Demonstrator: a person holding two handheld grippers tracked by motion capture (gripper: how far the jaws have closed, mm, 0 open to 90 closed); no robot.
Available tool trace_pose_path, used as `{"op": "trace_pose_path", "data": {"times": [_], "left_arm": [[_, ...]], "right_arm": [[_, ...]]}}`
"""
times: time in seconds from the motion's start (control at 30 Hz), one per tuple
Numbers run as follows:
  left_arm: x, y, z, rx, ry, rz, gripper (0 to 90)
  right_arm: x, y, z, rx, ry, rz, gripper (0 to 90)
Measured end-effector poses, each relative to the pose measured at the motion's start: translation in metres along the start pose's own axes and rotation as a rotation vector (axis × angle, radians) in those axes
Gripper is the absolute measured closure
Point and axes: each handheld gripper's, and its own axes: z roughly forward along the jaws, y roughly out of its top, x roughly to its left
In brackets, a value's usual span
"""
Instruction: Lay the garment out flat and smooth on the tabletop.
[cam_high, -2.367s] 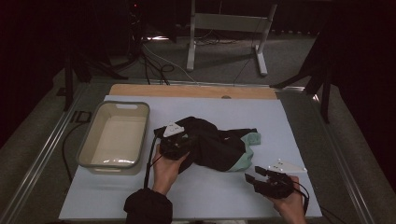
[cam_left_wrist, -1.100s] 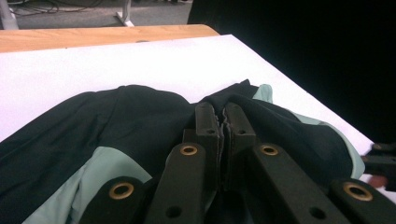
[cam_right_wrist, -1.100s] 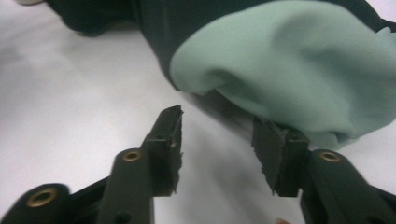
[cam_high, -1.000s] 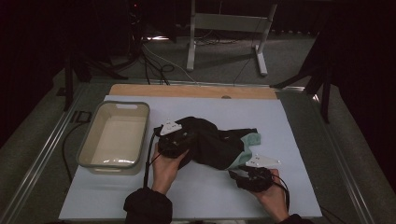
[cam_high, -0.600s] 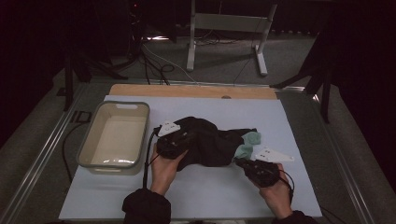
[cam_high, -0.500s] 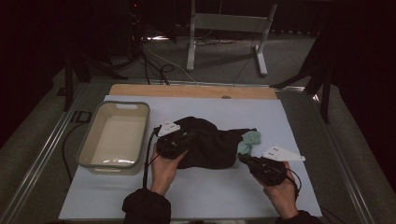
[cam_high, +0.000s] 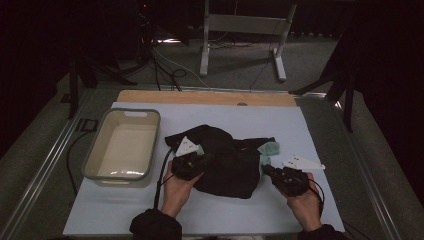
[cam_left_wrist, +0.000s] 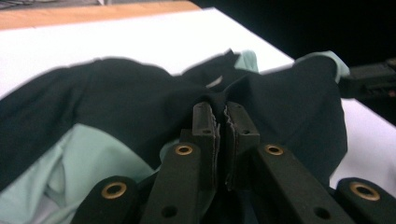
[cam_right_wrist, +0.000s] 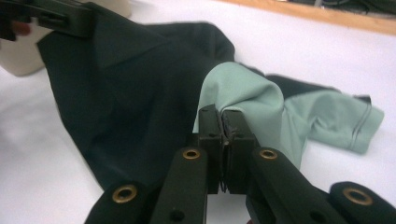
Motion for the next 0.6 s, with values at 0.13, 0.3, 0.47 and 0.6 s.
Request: {"op": "trace_pose_path", "data": {"times": [0.13, 0.3, 0.47, 0.6], "left_arm": [[-0.005, -0.013, -0.003, 0.03, -0.022, 0.024, 85.3], [-0.014, -0.025, -0.007, 0.055, -0.059, 0.05, 86.4], [-0.023, -0.036, -0.013, 0.077, -0.094, 0.075, 86.8], [-0.028, -0.045, -0.018, 0.098, -0.117, 0.092, 86.8]], "right_arm": [[-0.001, -0.007, 0.001, 0.028, -0.001, -0.004, 87.9], [0.001, -0.017, 0.001, 0.065, 0.011, -0.012, 87.8], [0.0, -0.023, -0.004, 0.079, 0.007, -0.026, 74.6], [-0.01, -0.021, -0.012, 0.05, -0.042, 0.009, 56.5]]}}
